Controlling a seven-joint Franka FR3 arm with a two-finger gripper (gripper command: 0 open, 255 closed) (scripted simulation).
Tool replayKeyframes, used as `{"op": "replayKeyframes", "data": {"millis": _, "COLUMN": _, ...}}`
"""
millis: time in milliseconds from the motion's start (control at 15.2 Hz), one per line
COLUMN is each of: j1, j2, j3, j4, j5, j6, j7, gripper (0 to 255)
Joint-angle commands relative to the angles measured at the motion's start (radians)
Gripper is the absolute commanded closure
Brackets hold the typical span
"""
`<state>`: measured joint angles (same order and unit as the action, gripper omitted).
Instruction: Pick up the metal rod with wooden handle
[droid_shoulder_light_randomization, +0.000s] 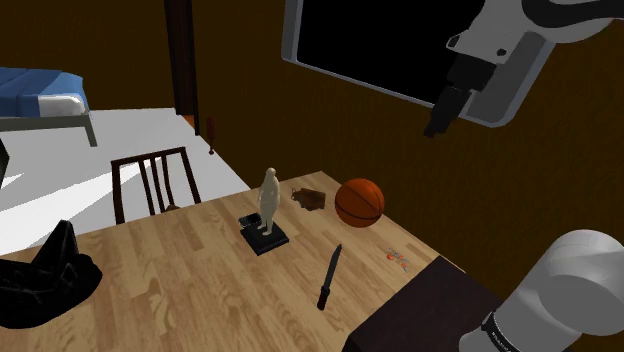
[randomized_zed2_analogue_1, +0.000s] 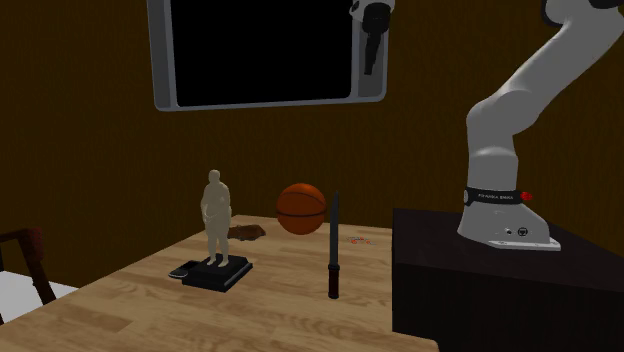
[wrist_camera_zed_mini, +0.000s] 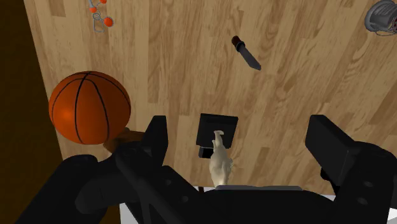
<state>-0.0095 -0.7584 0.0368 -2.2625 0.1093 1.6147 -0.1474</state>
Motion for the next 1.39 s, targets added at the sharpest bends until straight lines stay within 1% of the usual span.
{"op": "replayKeyframes", "data": {"millis": 0, "j1": 0.000, "j2": 0.000, "j3": 0.000, "j4": 0.000, "j5": 0.000, "j6": 0.000, "j7": 0.000, "gripper": 0}}
{"op": "replayKeyframes", "data": {"millis": 660, "j1": 0.047, "j2": 0.227, "j3": 0.099, "j4": -0.105, "j5": -0.024, "j6": 0.218, "j7": -0.025, "gripper": 0}}
{"op": "replayKeyframes", "data": {"millis": 990, "j1": 0.063, "j2": 0.371, "j3": 0.148, "j4": -0.128, "j5": -0.051, "j6": 0.325, "j7": -0.024, "gripper": 0}}
{"op": "replayKeyframes", "data": {"millis": 1320, "j1": 0.076, "j2": 0.533, "j3": 0.193, "j4": -0.130, "j5": -0.097, "j6": 0.426, "j7": -0.010, "gripper": 0}}
